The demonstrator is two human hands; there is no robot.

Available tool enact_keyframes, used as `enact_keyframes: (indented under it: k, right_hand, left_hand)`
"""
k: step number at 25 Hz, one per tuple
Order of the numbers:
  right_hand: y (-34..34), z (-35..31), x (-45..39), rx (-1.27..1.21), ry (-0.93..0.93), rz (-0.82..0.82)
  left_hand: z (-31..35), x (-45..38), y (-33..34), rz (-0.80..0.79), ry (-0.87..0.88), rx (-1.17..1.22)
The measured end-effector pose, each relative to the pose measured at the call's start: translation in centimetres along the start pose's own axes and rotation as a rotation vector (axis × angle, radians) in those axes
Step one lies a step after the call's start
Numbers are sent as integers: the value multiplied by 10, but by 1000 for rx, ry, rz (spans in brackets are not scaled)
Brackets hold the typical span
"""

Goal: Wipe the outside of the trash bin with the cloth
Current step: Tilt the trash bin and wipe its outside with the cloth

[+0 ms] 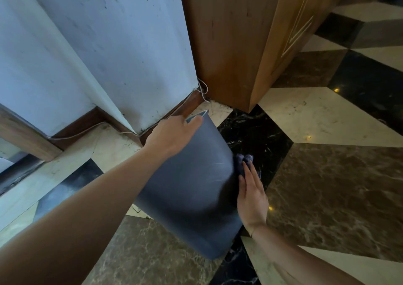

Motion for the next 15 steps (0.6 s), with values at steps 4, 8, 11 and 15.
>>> enact_keyframes:
  k: [4, 8, 11, 15]
  right_hand:
    - [-7, -1, 2, -9, -5, 5]
    - [-13, -3, 2, -19, -11, 6]
    - [-18, -6, -6, -83, 9, 26]
    - [-36, -11, -36, -245, 111, 204]
  left_hand:
    - [51, -38, 12, -109, -66, -305]
    - [79, -54, 20, 48, -173, -240]
    - [76, -49, 27, 111, -124, -263]
    - [59, -49, -4, 6, 81, -254]
Point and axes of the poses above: each hand's wrist, its own x-axis away from the middle knuckle, its own y-axis out of the palm, z = x × y, the point moved 7 cm from there along -x, towards the middle knuckle, and after that the axes turned 8 degrees about -x, right-handed, at the moved point
